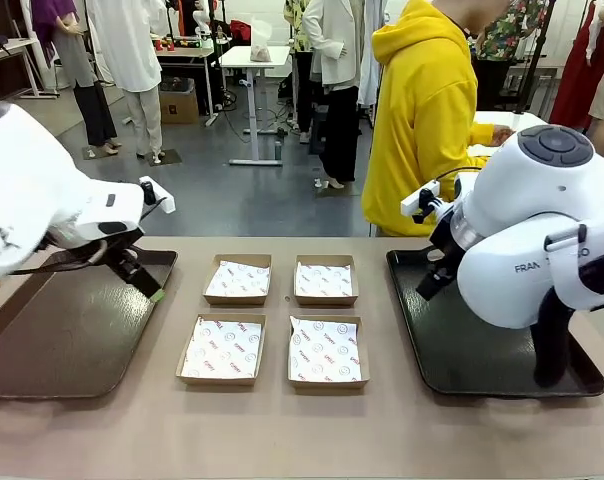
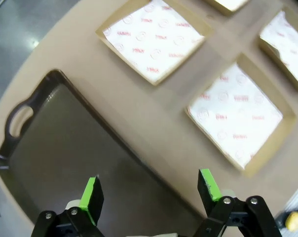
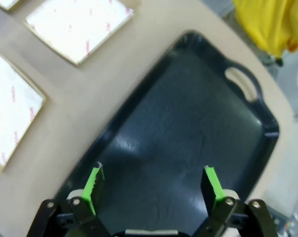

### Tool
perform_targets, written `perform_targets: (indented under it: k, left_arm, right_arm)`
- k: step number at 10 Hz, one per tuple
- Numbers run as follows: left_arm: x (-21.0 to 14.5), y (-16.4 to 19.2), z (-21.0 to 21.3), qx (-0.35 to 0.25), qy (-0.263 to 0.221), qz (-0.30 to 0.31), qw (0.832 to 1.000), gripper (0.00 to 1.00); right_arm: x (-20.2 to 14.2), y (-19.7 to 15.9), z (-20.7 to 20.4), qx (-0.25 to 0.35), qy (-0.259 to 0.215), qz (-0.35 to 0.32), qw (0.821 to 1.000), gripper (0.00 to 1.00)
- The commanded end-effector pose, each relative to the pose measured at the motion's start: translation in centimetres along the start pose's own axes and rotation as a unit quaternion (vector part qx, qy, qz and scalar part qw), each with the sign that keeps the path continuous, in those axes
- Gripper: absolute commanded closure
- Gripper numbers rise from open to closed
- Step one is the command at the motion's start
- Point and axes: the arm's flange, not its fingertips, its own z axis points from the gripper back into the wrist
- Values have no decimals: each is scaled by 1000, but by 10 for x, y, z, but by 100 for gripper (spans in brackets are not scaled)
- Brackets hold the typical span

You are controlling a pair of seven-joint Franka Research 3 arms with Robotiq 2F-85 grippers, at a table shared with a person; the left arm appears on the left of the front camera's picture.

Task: Individually package the donuts and arrange them on the tray.
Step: Pick up one Paper togo box.

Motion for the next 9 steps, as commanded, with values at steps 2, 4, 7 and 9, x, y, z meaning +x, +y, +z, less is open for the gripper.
perform_targets:
  k: [2, 4, 7, 9]
  left_arm:
    - [-158, -48, 41, -45, 54, -24, 997, 0]
    - [-180, -49, 42, -56, 71, -17, 996, 0]
    - [-55, 7, 83, -61, 87, -12, 994, 0]
    - [-55, 7, 83, -61, 87, -12, 994, 0]
  right_arm:
    - [-149, 61, 35, 23, 63, 0, 998, 0]
    - [-185, 81, 51, 37, 81, 6, 996, 0]
    - [-15, 19, 33, 19, 91, 9, 996, 0]
    - [-15, 19, 33, 19, 91, 9, 996, 0]
